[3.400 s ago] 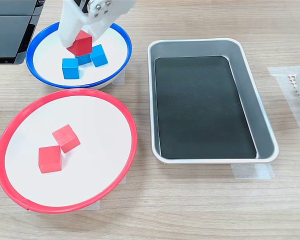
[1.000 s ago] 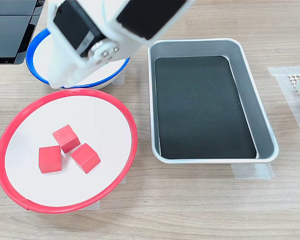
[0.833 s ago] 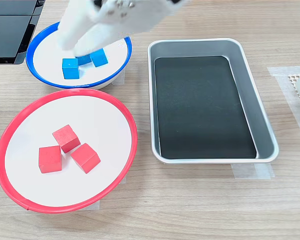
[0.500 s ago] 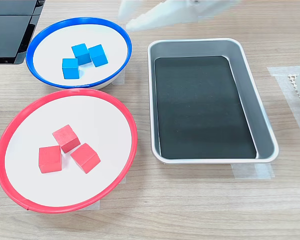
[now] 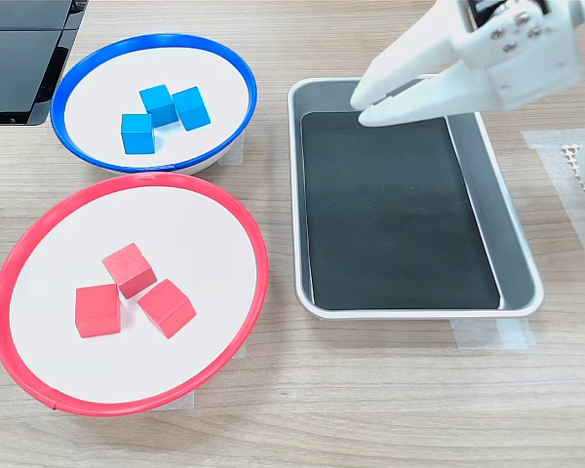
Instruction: Relocate any red block in the blue dish to the red dish, correcting any misplacement.
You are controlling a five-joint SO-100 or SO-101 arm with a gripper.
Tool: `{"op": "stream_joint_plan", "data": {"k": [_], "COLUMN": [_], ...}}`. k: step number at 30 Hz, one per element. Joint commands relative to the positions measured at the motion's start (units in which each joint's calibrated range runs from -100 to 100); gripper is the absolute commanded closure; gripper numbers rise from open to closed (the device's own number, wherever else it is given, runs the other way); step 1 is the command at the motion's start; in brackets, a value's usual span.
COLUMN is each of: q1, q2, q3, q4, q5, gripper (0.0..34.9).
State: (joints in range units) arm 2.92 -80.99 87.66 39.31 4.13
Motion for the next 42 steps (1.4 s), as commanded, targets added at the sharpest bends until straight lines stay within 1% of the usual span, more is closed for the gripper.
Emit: {"op": "stream_joint_plan", "data": {"k": [1, 8, 21, 29, 42], "q1": [0.80, -0.33, -1.46, -2.12, -2.03], "q2": [-4.68, -11.08, -16.37, -17.99, -17.99], "q3": [2.05, 8.24, 12.34, 12.34, 12.34], "q4": [1.67, 2.91, 6.45, 8.44, 8.44], "q5": [-0.29, -1.86, -3.08, -3.66, -3.96], "gripper": [34.6, 34.6, 34.6, 34.6, 34.6]}}
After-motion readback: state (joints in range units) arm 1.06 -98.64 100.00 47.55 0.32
